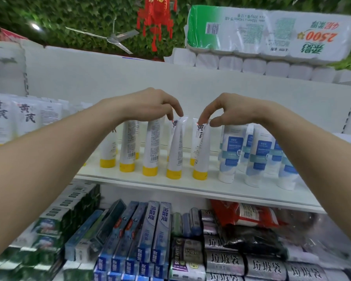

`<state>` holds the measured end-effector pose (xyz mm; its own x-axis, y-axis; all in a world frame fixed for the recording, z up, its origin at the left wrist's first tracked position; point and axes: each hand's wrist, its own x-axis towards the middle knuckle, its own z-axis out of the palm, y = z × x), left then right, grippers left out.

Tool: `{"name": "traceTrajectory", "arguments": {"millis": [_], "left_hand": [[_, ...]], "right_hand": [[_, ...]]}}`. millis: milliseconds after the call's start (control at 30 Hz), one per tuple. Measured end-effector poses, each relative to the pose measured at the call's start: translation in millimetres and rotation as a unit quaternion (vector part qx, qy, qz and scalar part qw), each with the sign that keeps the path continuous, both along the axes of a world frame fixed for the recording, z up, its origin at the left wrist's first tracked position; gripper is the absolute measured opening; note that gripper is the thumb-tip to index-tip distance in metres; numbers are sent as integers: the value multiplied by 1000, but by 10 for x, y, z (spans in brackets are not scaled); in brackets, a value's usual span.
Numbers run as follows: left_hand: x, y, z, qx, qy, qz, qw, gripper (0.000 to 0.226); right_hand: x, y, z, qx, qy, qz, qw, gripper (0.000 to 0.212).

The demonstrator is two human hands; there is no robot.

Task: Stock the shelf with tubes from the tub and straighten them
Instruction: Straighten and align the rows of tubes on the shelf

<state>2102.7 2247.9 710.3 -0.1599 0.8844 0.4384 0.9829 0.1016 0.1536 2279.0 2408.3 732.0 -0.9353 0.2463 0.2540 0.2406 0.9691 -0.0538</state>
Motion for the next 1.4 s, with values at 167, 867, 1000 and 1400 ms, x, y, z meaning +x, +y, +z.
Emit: {"name": "traceTrajectory", "arguments": {"millis": [167, 867, 1000, 1400], "left_hand": [[39, 19, -43, -12, 88, -9, 996, 28], [204, 247, -122, 44, 100, 46, 993, 18], [207, 223, -128, 53, 111, 52, 991, 22], [-330, -525, -68, 161, 97, 155, 970, 24]], "right_hand": [[-38, 25, -44, 28, 21, -3, 999, 21], [-33, 46, -79, 20, 53, -26, 998, 20], [-24, 50, -63, 23, 32, -26, 999, 22], [-605, -445, -112, 97, 215, 39, 971, 28]]}}
